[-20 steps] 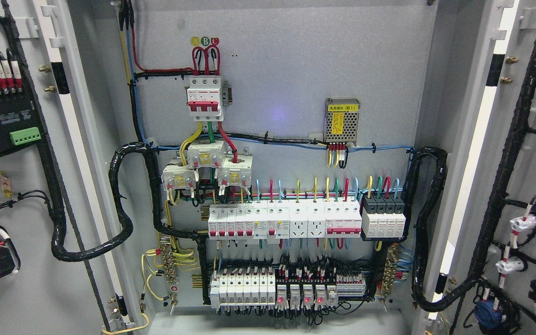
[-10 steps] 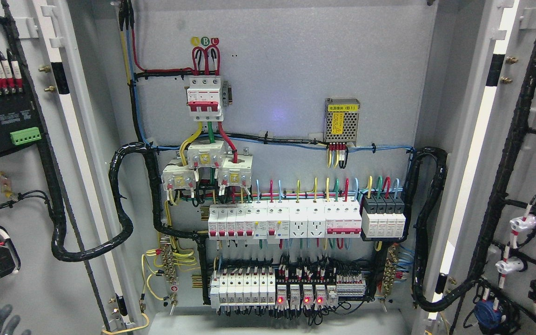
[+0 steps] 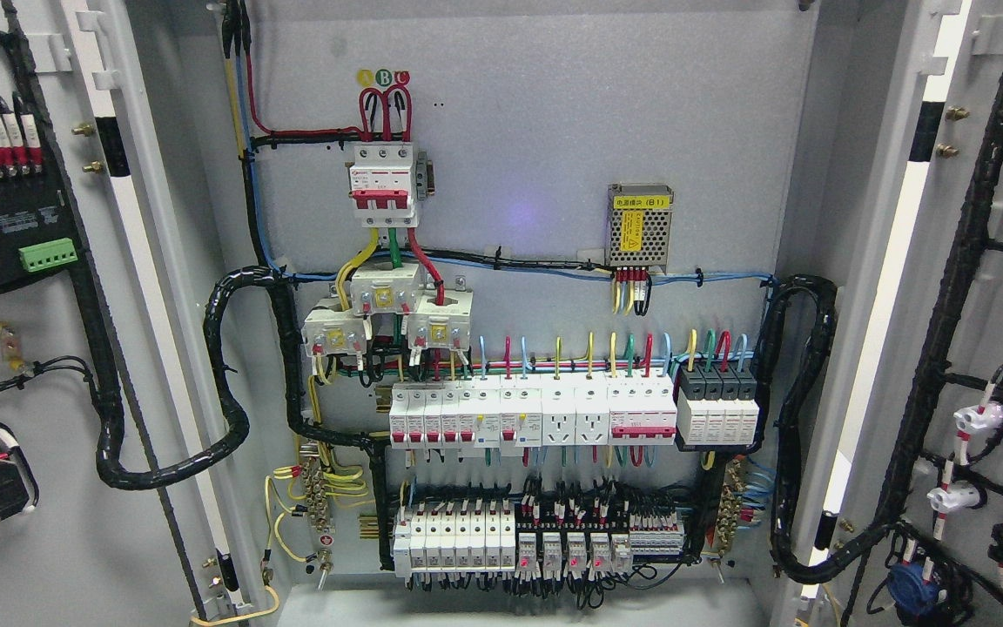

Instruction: Open door with both hands

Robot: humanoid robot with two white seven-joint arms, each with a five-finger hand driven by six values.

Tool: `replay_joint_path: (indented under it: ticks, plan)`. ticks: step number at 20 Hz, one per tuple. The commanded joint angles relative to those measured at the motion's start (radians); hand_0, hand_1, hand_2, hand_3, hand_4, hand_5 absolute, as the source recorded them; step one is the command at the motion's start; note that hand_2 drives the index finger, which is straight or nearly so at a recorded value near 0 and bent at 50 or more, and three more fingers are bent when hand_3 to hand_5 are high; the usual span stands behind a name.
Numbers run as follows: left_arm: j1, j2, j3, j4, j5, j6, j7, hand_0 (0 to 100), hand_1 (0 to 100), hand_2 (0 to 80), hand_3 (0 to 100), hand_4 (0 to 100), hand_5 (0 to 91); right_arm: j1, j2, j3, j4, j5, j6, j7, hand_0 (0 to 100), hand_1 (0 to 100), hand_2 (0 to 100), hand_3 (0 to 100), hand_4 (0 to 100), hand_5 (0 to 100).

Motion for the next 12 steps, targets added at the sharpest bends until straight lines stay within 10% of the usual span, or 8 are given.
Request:
replay_joint_path:
  ticks: [1,6,12]
  plan:
    - [0.017,-0.088,-0.122,0.301,-0.023,0.010,0.001,0,0,0.0,0,0,0.0,-0.039,0.096,0.133,0.407,0.035,-0.001,0.005,19,0,0,0,0,0]
    - [0.007,-0.125,-0.142,0.486,-0.023,0.013,-0.001,0,0,0.0,0,0,0.0,-0.106,0.223,0.118,0.723,0.065,-0.002,0.008,19,0,0,0,0,0]
    - [-0.016,-0.158,-0.155,0.709,-0.023,0.066,-0.059,0,0,0.0,0,0,0.0,-0.195,0.291,0.119,1.060,0.107,-0.004,0.010,19,0,0,0,0,0]
